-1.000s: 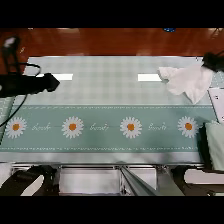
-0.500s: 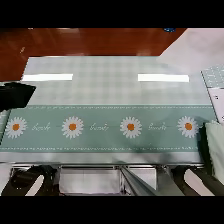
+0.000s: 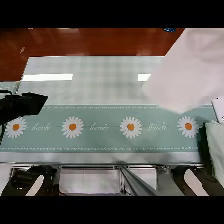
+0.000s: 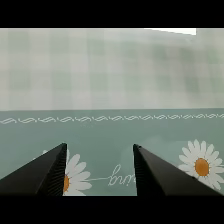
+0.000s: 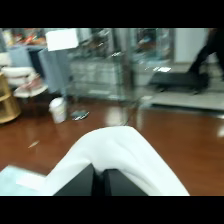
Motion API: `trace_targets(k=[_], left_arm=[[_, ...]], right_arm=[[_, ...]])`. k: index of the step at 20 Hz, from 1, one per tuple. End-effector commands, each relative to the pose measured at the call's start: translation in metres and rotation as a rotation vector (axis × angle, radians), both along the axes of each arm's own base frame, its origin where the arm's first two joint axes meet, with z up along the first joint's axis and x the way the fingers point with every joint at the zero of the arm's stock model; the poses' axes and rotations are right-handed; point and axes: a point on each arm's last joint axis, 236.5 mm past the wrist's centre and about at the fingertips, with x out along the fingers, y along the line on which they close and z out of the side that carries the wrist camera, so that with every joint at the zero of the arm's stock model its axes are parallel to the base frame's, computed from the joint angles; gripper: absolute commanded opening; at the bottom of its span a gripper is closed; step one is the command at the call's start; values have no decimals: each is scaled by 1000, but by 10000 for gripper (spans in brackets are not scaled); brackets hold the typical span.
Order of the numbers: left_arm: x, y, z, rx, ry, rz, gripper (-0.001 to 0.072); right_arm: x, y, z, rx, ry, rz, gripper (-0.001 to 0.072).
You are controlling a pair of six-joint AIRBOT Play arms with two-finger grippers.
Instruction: Fold the shirts.
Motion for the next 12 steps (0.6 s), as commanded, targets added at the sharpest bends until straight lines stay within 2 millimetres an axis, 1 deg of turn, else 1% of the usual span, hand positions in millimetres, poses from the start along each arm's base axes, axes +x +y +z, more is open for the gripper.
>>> trace_targets(k=[1, 3, 4, 6, 8, 10, 11, 12], left_arm=[[8, -3, 8, -22, -51, 0, 507], [8, -3, 9, -22, -54, 0, 507], [8, -3, 9, -23, -54, 0, 507], [9, -3, 9, -22, -54, 0, 507], [9, -3, 9, -16, -57, -4, 507], [9, 0, 8, 27, -72, -22, 507], [10, 8, 5, 69, -69, -10, 507], [11, 21, -2, 117, -51, 25, 507]], right_arm=[[-20, 38, -36, 22, 154, 210, 27], [-16, 46, -56, 53, 210, 261, 27], [-15, 54, -71, 48, 252, 289, 27], [-14, 85, -113, 25, 369, 392, 27], [-6, 122, -164, -5, 477, 438, 27], [-5, 167, -221, -69, 587, 488, 27], [-7, 189, -249, -107, 642, 511, 27], [-8, 211, -278, -143, 698, 534, 27]])
